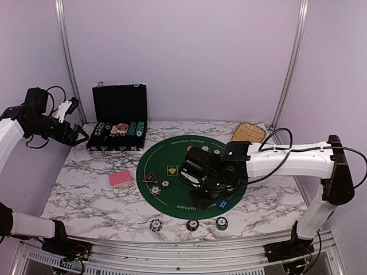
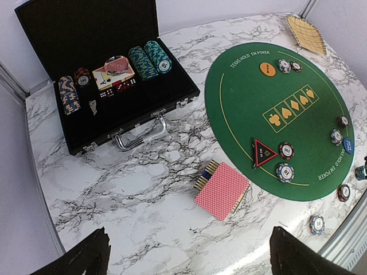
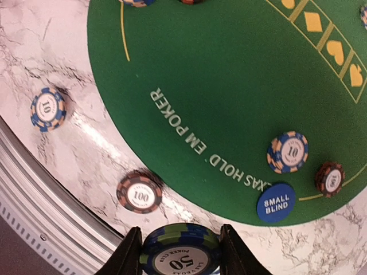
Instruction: Distribute texas hold em gaming equipment
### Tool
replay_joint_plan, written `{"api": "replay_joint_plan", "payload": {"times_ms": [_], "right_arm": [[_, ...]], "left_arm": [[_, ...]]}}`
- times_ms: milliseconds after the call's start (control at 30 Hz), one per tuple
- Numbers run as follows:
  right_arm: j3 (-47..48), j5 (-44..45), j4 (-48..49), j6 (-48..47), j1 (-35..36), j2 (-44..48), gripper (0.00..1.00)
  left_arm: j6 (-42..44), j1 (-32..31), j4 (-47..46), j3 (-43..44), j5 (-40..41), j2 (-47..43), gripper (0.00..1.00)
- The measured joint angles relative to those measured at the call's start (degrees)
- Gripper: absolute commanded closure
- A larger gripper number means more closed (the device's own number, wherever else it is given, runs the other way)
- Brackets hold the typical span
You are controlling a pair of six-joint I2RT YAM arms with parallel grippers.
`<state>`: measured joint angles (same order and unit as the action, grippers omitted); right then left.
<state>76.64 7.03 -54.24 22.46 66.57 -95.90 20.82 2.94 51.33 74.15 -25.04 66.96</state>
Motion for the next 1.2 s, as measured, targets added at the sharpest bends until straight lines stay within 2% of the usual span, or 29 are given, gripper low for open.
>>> {"api": "replay_joint_plan", "payload": {"times_ms": [333, 567, 1200], "right_arm": [[19.04, -1.66, 5.42, -6.25, -1.42, -21.57, 0.7], [26.86, -4.57, 8.37, -8.68, -3.67, -30.97, 0.7], [26.69, -9.29, 12.44, -9.51, -5.18, -32.96, 0.65]], "left_arm": [[0.0, 0.0, 0.0, -0.02, 0.0, -0.09, 0.01], [-0.04, 0.0, 0.0, -0.02, -0.02, -0.37, 0.01], [-0.44, 0.0, 0.0, -0.02, -0.42, -0.57, 0.01]]}}
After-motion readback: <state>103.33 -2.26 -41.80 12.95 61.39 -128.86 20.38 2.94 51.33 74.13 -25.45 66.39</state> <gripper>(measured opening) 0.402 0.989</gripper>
